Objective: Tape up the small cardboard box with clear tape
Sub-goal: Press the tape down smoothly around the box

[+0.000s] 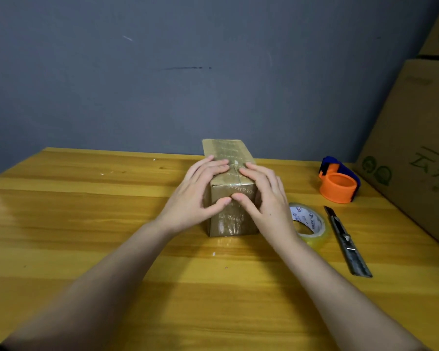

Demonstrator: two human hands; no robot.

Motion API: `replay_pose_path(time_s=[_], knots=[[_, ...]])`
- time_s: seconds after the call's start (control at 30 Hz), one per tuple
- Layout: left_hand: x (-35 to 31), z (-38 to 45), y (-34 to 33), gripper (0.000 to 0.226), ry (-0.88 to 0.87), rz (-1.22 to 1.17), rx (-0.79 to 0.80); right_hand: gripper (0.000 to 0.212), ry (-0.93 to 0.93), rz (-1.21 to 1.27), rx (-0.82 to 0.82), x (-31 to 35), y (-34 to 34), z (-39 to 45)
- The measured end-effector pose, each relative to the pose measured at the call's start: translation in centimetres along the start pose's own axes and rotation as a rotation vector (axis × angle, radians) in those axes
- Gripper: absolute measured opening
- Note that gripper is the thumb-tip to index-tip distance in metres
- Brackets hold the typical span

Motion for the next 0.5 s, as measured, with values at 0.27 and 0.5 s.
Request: replay_pose_path(time_s=[0.27,0.5], knots=[[0.06,0.08,-0.32,0.079,-0.034,0.002,0.030,0.069,0.045,-0.134,0.203,0.24,0.63,0.04],[-0.66,0.07,0.20,0.054,0.240,-0.180,-0.124,0.045,-0.040,0.129,0.126,-0.10,1.09,0.09]])
Point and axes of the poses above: each hand's wrist, its own z-axis towards the middle knuckle, its own y-axis out of the back of the hand, x = y × z, the point moved 8 cm from there along z, towards the middle knuckle, and after that the axes turned 13 degrees about z, right-handed, at the moved point
